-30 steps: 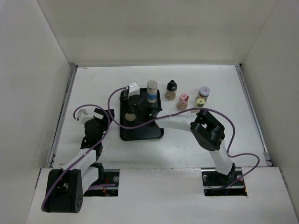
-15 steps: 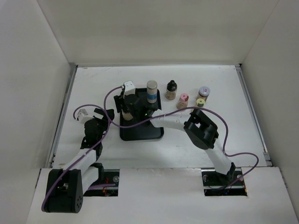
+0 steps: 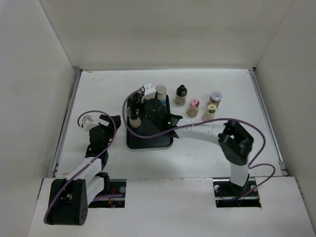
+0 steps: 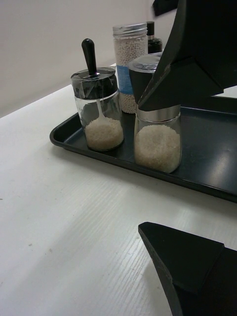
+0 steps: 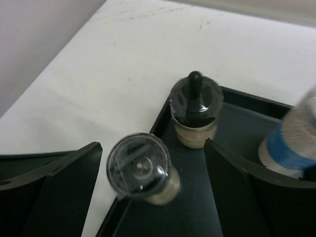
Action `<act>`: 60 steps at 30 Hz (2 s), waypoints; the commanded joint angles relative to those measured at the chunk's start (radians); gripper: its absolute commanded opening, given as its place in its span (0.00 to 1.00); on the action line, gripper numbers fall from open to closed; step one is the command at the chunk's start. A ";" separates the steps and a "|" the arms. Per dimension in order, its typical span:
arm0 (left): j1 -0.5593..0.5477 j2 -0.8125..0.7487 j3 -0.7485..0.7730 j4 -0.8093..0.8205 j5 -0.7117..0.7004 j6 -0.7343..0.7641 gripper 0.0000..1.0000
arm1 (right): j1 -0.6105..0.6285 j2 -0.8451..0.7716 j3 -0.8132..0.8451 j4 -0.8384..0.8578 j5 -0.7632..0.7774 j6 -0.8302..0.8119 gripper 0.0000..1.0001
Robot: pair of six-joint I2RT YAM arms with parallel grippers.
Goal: Organize the condiment bottles
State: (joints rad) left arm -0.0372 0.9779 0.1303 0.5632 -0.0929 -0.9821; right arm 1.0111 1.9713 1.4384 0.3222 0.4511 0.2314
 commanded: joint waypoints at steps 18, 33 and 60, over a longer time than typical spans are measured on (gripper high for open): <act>-0.013 0.007 0.006 0.046 0.002 -0.001 1.00 | -0.493 -0.247 -0.210 -0.159 -0.184 -0.010 0.85; -0.017 0.041 0.015 0.058 0.019 -0.006 1.00 | -0.532 -0.072 -0.073 -0.209 -0.134 -0.041 0.85; -0.020 0.045 0.014 0.058 0.016 -0.009 1.00 | -0.391 -0.403 -0.331 0.034 -0.020 -0.054 0.57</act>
State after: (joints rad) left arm -0.0547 1.0248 0.1303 0.5720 -0.0883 -0.9829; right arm 0.5682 1.6676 1.1416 0.2138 0.4019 0.1692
